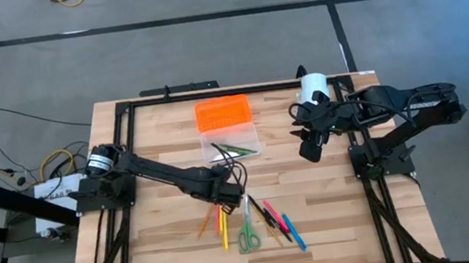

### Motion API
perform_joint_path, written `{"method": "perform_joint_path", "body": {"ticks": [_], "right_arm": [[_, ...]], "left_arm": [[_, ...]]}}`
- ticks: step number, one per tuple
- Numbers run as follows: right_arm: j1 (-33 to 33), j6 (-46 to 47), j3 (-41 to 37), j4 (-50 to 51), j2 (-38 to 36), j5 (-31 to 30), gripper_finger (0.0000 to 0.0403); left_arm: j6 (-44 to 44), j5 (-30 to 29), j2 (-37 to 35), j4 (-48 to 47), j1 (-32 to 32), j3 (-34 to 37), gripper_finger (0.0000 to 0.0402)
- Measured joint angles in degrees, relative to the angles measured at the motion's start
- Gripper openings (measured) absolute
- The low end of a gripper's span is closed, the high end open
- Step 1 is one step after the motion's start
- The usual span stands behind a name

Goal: Pick & place school supplies into a supply box
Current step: Put the orange pencil into the supply box

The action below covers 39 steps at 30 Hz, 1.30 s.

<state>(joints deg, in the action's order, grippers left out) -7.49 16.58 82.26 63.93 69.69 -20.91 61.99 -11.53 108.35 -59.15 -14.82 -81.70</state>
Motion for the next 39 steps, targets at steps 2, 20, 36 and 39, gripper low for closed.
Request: {"method": "perform_joint_path", "body": {"ticks": [2,20,36,39], "right_arm": [[0.0,0.0,0.0,0.2,0.0,0.0,0.0118],[0.0,-1.6,0.0,0.8,0.0,0.0,0.0118],[0.0,-1.6,0.0,0.8,0.0,-0.1,0.0118],[0.0,-1.5,0.0,0.8,0.0,-0.1,0.0118]], "left_arm": [[0.1,0.3,0.0,0.2,-0.1,0.8,0.0013],[2.2,6.8,0.3,11.4,-0.8,9.5,0.0182],[-0.9,8.0,0.5,9.7,-1.0,9.5,0.0176],[-1.7,8.2,0.5,9.7,-1.1,9.5,0.0161]]}}
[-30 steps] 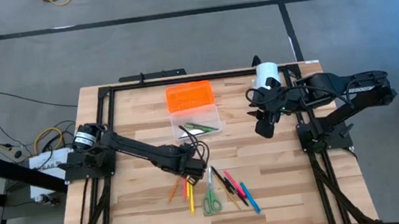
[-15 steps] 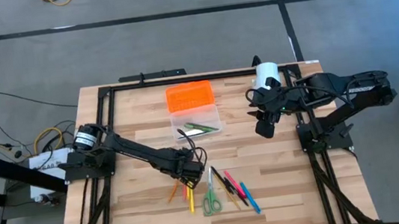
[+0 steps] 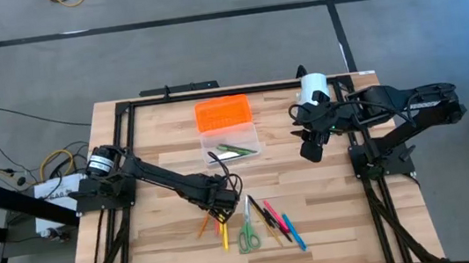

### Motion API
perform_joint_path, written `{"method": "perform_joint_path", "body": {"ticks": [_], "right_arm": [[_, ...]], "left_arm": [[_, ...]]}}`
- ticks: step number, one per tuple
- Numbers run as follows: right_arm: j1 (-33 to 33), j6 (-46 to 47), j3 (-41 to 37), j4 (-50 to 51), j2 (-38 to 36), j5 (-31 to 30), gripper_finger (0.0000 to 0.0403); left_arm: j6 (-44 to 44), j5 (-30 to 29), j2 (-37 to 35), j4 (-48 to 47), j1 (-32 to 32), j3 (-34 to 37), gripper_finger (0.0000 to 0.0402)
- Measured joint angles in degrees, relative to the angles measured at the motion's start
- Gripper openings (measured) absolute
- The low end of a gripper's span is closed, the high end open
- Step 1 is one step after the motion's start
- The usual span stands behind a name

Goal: Pick & place school supplies into a supply box
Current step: Put the orange pencil into the supply box

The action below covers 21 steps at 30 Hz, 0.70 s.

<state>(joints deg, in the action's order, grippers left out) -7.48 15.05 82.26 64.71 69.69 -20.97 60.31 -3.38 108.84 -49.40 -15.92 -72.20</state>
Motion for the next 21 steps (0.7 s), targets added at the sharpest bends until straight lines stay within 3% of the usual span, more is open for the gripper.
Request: {"method": "perform_joint_path", "body": {"ticks": [8,14,21], "right_arm": [[0.0,0.0,0.0,0.0,0.0,0.0,0.0118],[0.0,0.0,0.0,0.0,0.0,0.0,0.0118],[0.0,0.0,0.0,0.0,0.0,0.0,0.0118]], "left_arm": [[-1.0,-0.4,0.0,2.0,-0.2,1.0,0.0123],[0.9,3.1,-0.4,9.3,-0.3,6.3,0.0118],[3.3,2.0,-0.3,9.1,-0.8,7.0,0.0114]]}}
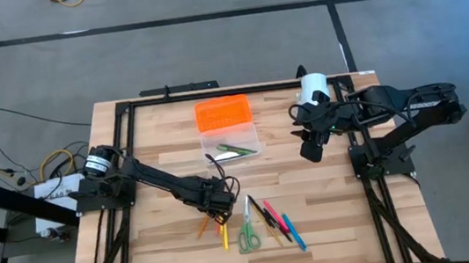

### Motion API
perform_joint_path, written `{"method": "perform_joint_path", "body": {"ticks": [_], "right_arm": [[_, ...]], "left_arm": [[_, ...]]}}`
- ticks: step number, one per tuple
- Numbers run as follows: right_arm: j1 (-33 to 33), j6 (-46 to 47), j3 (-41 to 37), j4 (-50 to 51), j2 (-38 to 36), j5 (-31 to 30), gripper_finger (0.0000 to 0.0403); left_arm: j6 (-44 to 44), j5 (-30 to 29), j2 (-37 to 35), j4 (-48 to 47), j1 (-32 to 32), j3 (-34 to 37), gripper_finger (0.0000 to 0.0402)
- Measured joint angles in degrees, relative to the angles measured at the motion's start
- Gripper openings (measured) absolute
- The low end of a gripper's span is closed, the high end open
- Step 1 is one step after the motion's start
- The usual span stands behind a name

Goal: Pick & place school supplies into a supply box
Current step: Put the orange pencil into the supply box

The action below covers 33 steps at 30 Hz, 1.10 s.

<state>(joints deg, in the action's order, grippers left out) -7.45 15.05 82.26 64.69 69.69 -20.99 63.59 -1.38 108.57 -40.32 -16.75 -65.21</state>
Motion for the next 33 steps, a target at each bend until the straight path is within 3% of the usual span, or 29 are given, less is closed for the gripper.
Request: {"method": "perform_joint_path", "body": {"ticks": [11,20,26,33], "right_arm": [[0.2,0.0,0.0,0.0,0.0,0.0,0.0118],[0.1,0.0,0.0,0.0,0.0,-0.1,0.0118],[0.1,0.0,0.0,0.0,0.0,-0.1,0.0118],[0.1,0.0,0.0,0.0,0.0,-0.1,0.0118]], "left_arm": [[0.1,-0.6,0.2,-0.1,0.0,0.1,0.0014],[0.6,-0.6,0.2,-0.2,0.0,0.0,0.0027],[-0.7,-1.3,0.4,-2.1,0.0,-2.5,0.0008],[-2.9,-1.1,0.7,-4.5,0.7,-5.5,0.0018]]}}
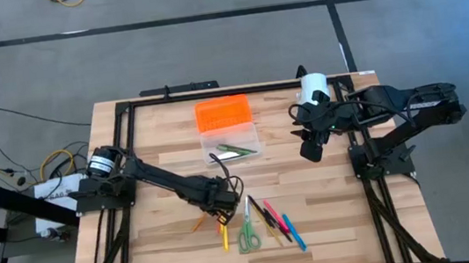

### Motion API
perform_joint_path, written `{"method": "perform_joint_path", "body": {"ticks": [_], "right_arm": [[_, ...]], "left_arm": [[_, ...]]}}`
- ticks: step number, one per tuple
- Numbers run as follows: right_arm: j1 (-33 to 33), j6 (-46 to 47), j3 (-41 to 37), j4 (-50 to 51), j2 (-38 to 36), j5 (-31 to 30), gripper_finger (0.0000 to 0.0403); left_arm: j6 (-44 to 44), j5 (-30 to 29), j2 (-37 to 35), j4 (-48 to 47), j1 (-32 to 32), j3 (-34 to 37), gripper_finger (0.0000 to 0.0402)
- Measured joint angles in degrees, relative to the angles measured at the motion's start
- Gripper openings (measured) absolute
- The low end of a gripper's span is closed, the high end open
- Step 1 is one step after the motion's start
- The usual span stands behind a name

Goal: Pick & place school supplies into a supply box
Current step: Put the orange pencil into the supply box

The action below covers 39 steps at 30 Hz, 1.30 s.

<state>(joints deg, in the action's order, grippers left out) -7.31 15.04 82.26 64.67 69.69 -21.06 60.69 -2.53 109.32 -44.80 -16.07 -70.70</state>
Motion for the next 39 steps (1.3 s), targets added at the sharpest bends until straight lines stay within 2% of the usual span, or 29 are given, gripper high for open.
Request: {"method": "perform_joint_path", "body": {"ticks": [23,28,33,39], "right_arm": [[-0.1,0.0,0.0,-0.5,0.1,0.0,0.0118],[-0.1,0.0,0.0,-0.5,0.1,0.0,0.0118],[-0.1,0.0,0.0,-0.5,0.1,0.0,0.0118],[-0.1,0.6,0.0,-0.5,0.1,0.0,0.0118]], "left_arm": [[-1.8,0.4,-0.3,-1.5,0.3,-2.1,0.0013],[-4.8,-1.0,-0.4,-5.3,1.0,-6.3,0.0009],[-9.9,-5.1,-0.4,-12.1,3.4,-13.0,0.0011],[-22.1,-11.6,-0.5,-15.7,8.9,-20.2,0.0009]]}}
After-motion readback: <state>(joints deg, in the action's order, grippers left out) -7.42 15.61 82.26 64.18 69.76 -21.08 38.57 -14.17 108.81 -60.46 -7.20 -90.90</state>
